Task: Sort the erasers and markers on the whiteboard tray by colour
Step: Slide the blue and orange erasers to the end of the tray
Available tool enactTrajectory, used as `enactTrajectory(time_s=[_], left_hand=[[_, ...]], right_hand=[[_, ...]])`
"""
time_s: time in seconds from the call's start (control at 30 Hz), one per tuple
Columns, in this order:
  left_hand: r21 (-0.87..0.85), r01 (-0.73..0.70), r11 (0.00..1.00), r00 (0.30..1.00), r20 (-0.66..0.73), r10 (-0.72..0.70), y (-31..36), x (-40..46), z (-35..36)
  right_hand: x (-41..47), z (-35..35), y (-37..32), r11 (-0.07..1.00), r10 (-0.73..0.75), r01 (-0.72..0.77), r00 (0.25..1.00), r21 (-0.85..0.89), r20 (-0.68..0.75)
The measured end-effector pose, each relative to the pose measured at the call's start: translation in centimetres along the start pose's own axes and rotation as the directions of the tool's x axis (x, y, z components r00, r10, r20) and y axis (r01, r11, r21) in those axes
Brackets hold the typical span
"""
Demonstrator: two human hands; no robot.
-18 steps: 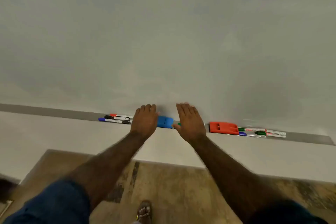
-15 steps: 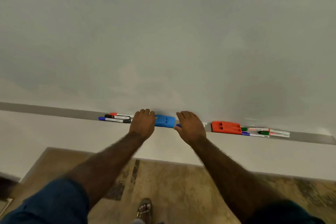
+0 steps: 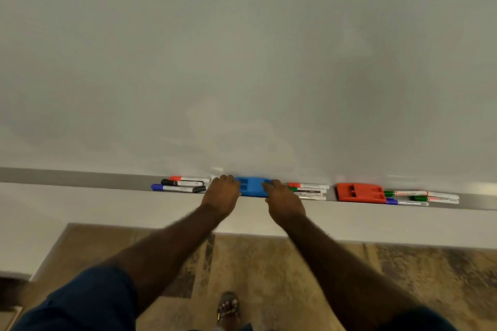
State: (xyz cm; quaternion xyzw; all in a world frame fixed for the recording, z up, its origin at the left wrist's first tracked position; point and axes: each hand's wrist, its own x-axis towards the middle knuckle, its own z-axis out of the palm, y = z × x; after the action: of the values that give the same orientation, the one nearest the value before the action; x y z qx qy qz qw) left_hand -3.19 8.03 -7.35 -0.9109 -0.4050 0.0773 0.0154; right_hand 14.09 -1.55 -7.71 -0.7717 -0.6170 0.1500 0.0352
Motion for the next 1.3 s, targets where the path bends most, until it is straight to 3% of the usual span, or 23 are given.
enactTrajectory(time_s=[0.13, 0.43, 0.7, 1.07, 1.3], left_hand=[[-0.014, -0.04, 0.999, 0.997, 0.063, 0.041, -0.9, 0.4, 0.8], [-0.133, -0.043, 0.99, 0.997, 0.063, 0.052, -1.0, 1.0, 1.9], [-0.175, -0.005, 0.985, 0.997, 0.076, 0.018, -0.8, 2.0, 2.0], [-0.294, 0.039, 0.955, 0.999, -0.013, -0.044, -1.9, -0.1, 2.3], [-0.456, 0.188, 0.87, 0.977, -0.007, -0.214, -7.4, -3.3, 1.9]], right_hand=[[0.6, 1.0, -0.7, 0.999, 0.032, -0.032, 0.999, -0.01, -0.004], [1.2, 1.7, -0.3, 0.996, 0.083, -0.082, 0.996, 0.03, -0.036], [1.9, 1.7, 1.2, 0.998, -0.058, 0.057, 0.998, -0.03, -0.037], [1.3, 0.1, -0.1, 0.994, -0.108, 0.107, 0.989, -0.019, -0.104], [2.3, 0.0, -5.9, 0.971, -0.226, 0.234, 0.966, 0.047, -0.127]])
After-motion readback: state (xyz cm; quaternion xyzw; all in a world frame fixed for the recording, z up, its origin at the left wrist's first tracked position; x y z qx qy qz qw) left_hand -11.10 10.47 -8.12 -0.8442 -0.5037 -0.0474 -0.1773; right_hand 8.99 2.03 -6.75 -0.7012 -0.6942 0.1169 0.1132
